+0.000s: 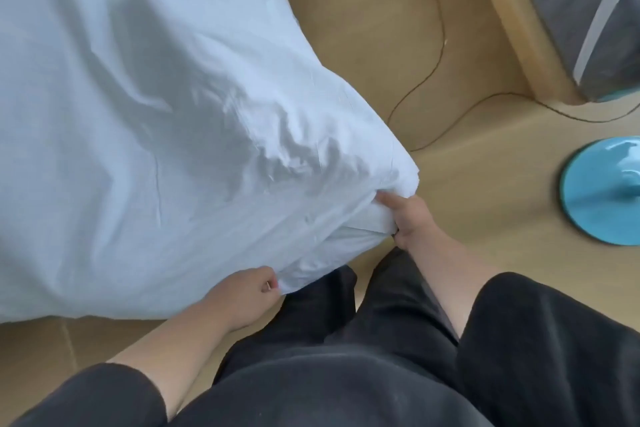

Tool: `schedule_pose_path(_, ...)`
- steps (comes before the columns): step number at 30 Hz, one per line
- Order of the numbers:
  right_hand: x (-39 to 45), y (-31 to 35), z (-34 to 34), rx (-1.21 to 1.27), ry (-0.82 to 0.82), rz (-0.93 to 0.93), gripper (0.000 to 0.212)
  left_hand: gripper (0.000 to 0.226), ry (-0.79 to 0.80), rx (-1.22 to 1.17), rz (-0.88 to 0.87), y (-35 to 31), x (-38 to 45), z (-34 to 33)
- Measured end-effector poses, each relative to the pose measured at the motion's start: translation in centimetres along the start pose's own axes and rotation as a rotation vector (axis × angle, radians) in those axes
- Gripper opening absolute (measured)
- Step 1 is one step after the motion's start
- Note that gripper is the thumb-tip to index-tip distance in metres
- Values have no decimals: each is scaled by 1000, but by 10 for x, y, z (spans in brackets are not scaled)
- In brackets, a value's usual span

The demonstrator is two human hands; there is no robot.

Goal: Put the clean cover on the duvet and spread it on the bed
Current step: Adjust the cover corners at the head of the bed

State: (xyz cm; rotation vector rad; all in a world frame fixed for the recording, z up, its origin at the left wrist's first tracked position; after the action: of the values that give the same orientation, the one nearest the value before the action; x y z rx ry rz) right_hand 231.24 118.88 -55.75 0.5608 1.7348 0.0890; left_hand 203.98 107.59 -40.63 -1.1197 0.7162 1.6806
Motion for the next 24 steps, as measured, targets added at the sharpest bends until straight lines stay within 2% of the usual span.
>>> schedule_pose_path(2, -41, 30, -6, 41, 26, 121, 56, 17, -101, 27, -97, -25, -6, 7)
schedule_pose_path(4, -83, 59, -18, 77, 76, 223, 47, 30, -284, 35, -185, -47, -15, 16)
schedule_pose_path(7, -139, 88, -43, 62, 87, 302, 45, 42, -584, -118, -177, -69, -34, 41)
schedule_pose_path(11, -198, 113, -84, -90, 103, 370, 36, 57, -714, -150, -256, -75, -56, 76)
schedule_pose_path(13, -219, 117, -106, -197, 123, 406, 37, 67, -834, -122, -315, -72, -67, 91)
schedule_pose_path(15, -234, 120, -122, -265, 111, 420, 33, 62, -923, -100, -426, -69, -76, 104)
schedule_pose_path(17, -243, 123, -135, -309, 111, 426, 31, 52, -916, -94, -564, -68, -81, 113)
schedule_pose_path(21, -251, 125, -156, -276, 73, 441, 25, 76, -723, -174, -630, -62, -82, 122)
schedule_pose_path(24, -256, 120, -170, -235, 55, 423, 19, 82, -712, -97, -692, -57, -83, 127)
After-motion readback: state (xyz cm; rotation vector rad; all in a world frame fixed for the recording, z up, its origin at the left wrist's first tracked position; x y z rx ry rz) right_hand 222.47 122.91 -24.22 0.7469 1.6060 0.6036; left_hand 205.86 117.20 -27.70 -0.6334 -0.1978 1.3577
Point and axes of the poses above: each hand's wrist, its own x-axis towards the middle knuckle, its own z-axis out of the back of the hand, y = z × x, the point moved 1 cm from there along x, towards the middle knuckle, and after that the axes turned 2 degrees about -y, right-handed, at the moved point
